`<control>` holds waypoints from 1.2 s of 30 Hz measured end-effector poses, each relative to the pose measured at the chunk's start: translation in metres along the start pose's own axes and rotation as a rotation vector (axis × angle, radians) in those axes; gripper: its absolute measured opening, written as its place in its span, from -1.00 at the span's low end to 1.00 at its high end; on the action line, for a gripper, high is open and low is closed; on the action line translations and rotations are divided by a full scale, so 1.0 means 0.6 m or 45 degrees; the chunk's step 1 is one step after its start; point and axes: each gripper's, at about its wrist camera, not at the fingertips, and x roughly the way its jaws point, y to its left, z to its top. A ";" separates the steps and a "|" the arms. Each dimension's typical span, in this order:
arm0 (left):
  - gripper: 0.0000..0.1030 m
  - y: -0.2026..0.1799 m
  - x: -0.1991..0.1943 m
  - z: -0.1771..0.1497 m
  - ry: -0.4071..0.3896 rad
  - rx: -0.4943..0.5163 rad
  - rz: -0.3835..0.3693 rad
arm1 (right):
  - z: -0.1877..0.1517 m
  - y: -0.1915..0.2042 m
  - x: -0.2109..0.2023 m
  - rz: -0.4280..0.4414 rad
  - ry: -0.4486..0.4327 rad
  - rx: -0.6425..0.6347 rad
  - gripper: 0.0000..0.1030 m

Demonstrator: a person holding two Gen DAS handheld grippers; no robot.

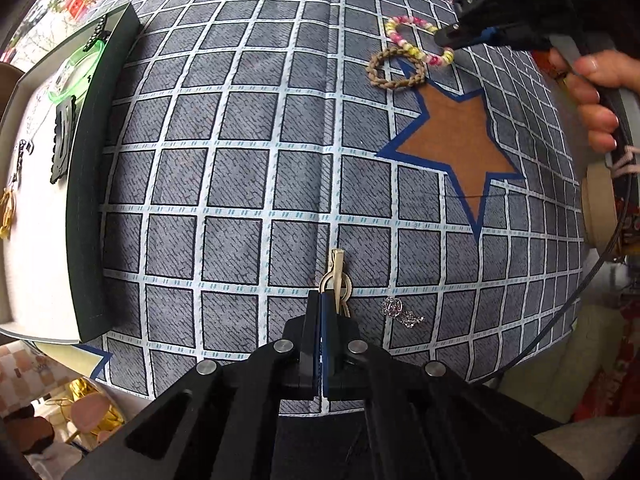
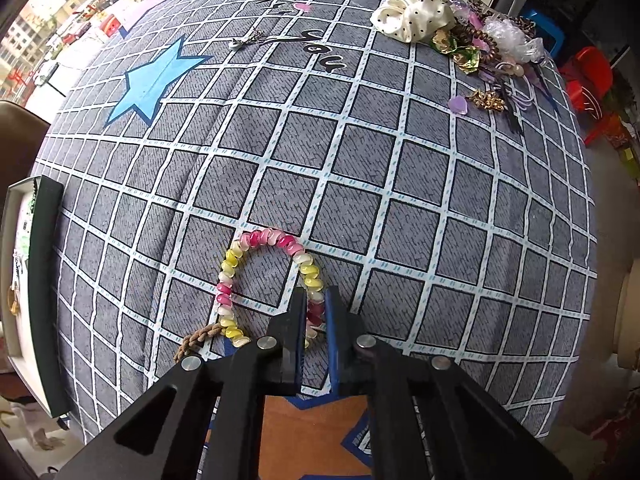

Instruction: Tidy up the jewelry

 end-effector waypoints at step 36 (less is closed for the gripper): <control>1.00 -0.041 0.097 0.017 -0.022 -0.174 0.253 | -0.144 -0.113 -0.103 0.251 0.068 0.073 -0.82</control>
